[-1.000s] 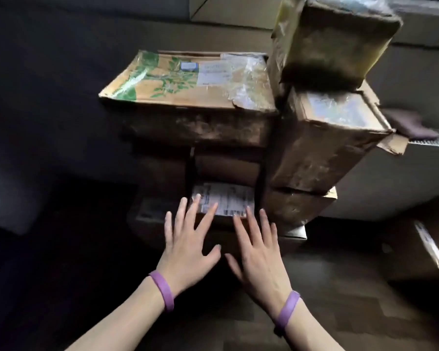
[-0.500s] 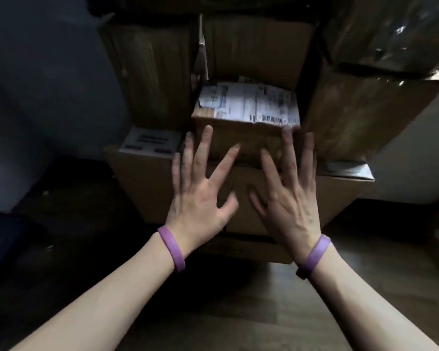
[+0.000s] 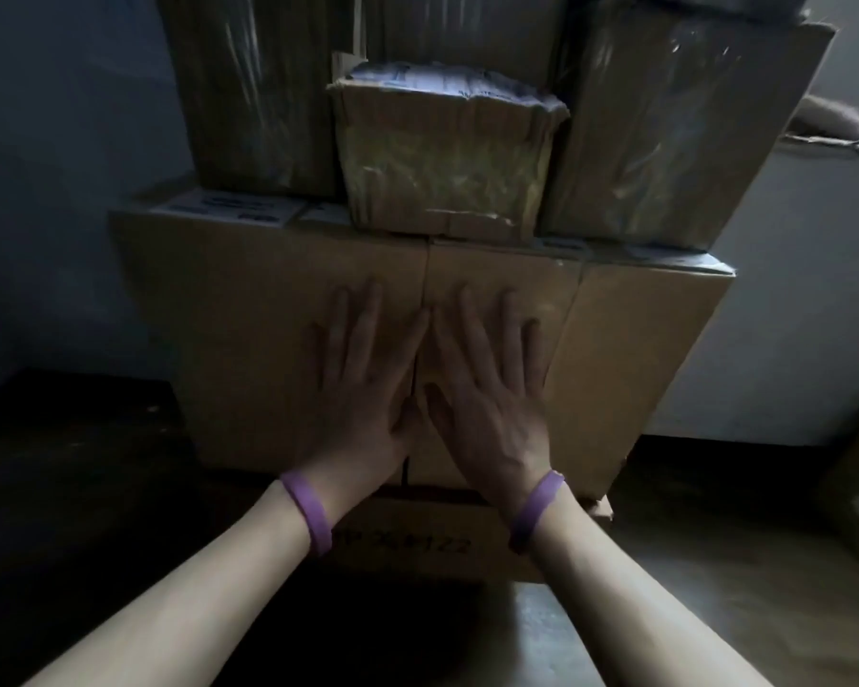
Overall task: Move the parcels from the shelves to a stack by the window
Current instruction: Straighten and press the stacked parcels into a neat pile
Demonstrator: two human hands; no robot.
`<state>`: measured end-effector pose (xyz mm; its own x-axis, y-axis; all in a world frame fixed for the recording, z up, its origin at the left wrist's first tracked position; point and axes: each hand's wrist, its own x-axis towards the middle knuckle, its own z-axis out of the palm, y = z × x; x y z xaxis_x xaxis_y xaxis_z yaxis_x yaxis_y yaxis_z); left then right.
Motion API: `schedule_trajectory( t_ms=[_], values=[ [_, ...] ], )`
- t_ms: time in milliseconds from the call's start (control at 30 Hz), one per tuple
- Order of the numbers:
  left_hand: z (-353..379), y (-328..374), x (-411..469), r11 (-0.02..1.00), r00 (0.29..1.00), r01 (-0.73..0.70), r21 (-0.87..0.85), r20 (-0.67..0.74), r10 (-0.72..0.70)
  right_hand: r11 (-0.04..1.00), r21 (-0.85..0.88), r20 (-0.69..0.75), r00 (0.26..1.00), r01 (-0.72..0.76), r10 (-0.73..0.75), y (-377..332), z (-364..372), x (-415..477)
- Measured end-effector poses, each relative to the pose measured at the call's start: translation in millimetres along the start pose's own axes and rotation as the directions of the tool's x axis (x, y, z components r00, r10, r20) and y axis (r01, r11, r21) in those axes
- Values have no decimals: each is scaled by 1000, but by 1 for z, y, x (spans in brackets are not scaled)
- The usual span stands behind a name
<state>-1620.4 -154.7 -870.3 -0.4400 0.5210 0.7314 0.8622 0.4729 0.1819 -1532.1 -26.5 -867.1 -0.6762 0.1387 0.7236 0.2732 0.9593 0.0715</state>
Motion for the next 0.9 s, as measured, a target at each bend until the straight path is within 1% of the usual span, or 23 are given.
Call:
schedule_trajectory(
  t_ms=[100,167,300,367,467,533,633,667,733,800,833,900],
  values=[
    [17,-5,-22,1000,1000,-21,-6,18,21,1000,-30,15,1000,9,-8,-3,17,-22],
    [28,-10,-39,999,997,-39,18,61,38,999,-49,40,999,22,-20,-5,29,-40],
    [47,-22,-79,996,981,-63,59,189,51,996,-17,82,993,89,-88,-6,54,-84],
    [52,-26,-95,997,963,-71,35,262,59,991,-29,90,988,130,-127,-2,63,-104],
    [56,-26,-113,997,936,-72,36,348,56,978,-99,136,976,182,-168,4,74,-126],
    [60,-26,-124,999,911,-44,28,410,29,977,-100,178,969,191,-171,4,79,-136],
    [68,-28,-135,1000,859,7,26,512,-19,972,-107,200,963,208,-184,2,79,-146],
    [69,-27,-138,1000,860,5,22,511,-15,973,-108,226,958,206,-178,0,77,-148],
    [68,-25,-140,999,885,15,-48,465,9,976,-100,277,948,193,-159,-3,72,-147],
    [61,-28,-137,990,938,59,-132,346,-10,986,-62,218,966,158,-141,0,66,-144],
    [57,-34,-134,985,965,89,-146,259,-49,993,-30,167,980,117,-111,5,64,-141],
    [49,-48,-124,983,986,133,-130,113,-119,1000,8,73,997,14,-14,21,57,-137]
  ],
)
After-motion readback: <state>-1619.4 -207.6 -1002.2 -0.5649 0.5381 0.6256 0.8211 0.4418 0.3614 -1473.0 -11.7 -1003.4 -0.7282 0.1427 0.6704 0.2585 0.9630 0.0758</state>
